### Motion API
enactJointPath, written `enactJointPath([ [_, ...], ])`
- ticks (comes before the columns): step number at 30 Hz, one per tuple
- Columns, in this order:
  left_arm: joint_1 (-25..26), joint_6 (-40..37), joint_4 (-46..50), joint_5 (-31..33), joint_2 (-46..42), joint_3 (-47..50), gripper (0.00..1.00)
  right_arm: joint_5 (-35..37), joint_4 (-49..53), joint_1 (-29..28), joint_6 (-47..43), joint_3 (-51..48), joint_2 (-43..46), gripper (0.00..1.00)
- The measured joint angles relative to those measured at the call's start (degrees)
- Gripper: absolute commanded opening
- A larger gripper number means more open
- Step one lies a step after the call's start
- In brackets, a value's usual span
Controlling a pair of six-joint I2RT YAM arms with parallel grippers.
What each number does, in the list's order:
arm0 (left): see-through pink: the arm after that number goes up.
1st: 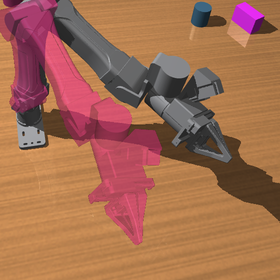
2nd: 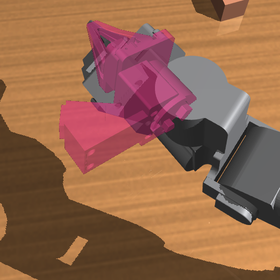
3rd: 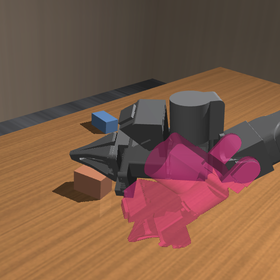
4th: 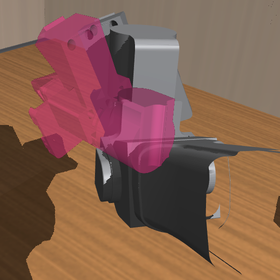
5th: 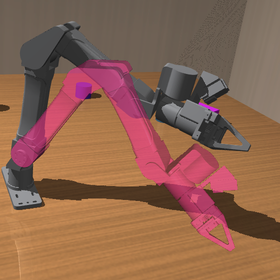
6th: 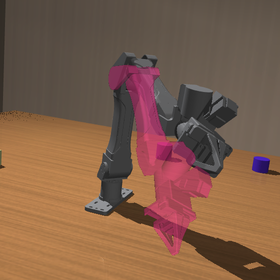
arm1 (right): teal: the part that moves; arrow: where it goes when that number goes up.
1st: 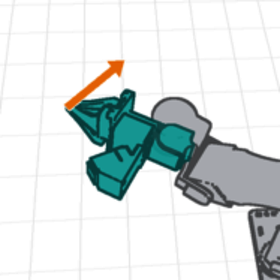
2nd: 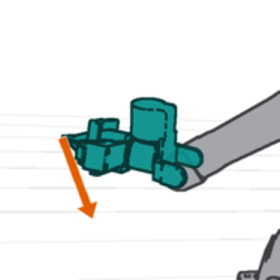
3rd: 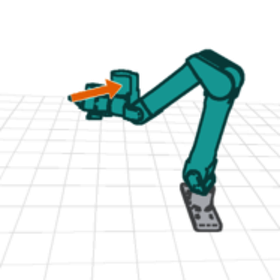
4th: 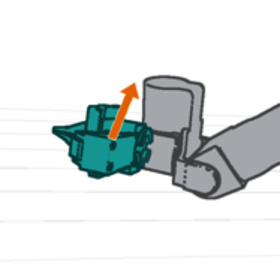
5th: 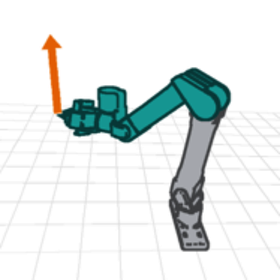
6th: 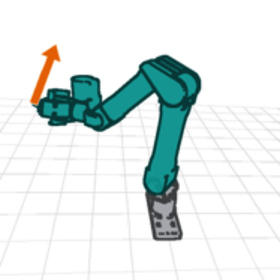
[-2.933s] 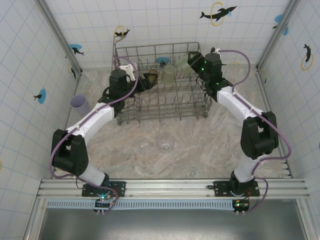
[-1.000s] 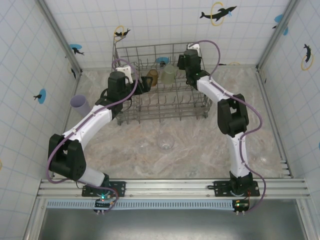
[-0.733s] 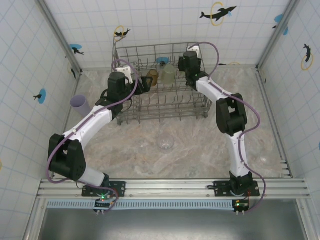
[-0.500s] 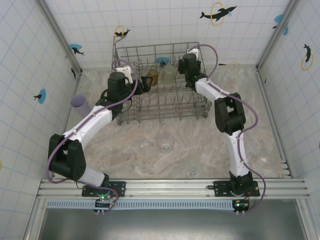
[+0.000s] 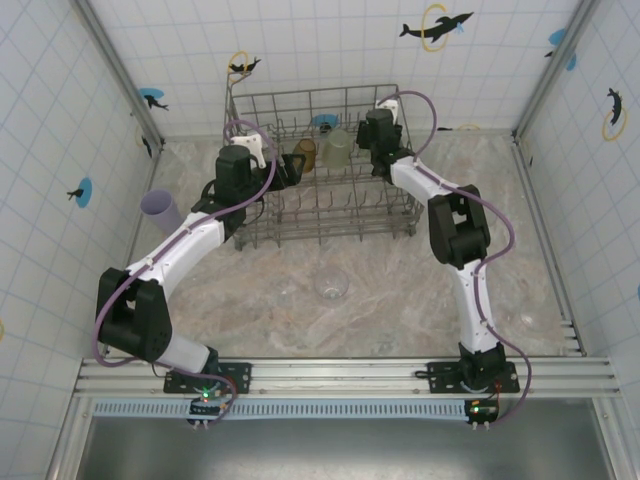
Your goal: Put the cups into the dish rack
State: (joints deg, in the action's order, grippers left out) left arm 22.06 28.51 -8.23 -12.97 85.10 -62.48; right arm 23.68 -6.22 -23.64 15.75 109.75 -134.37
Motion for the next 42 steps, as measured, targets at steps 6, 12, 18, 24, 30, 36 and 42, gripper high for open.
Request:
enactJointPath([
  [6, 0.0, 0.0, 0.0, 0.0, -0.1, 0.0, 0.97, -1.3, 0.0, 0.0, 0.2, 1.0, -1.4, 0.55],
  [12, 0.0, 0.0, 0.0, 0.0, -0.1, 0.0, 0.97, -1.6, -0.2, -0.2, 0.5, 1.0, -2.6, 0.57],
  [18, 0.0, 0.0, 0.0, 0.0, -0.1, 0.0, 0.97, -1.5, -0.3, -0.4, 0.5, 1.1, -2.7, 0.76],
  [24, 0.0, 0.0, 0.0, 0.0, -0.1, 0.0, 0.97, -2.5, 0.5, -0.4, 1.3, 1.1, -2.6, 0.91],
  [30, 0.0, 0.5, 0.0, 0.0, -1.0, 0.3, 0.97, -3.9, 3.8, -0.4, 3.2, 1.1, -1.1, 0.98],
  [36, 0.0, 1.1, 0.2, 0.5, -2.6, 1.0, 0.97, -7.0, 6.2, -0.3, 5.0, 1.1, 3.9, 0.99],
  [42, 0.0, 1.7, 1.1, 1.3, -5.4, 1.0, 0.97, -9.3, 8.3, -0.3, 6.4, 2.4, 9.3, 0.99],
])
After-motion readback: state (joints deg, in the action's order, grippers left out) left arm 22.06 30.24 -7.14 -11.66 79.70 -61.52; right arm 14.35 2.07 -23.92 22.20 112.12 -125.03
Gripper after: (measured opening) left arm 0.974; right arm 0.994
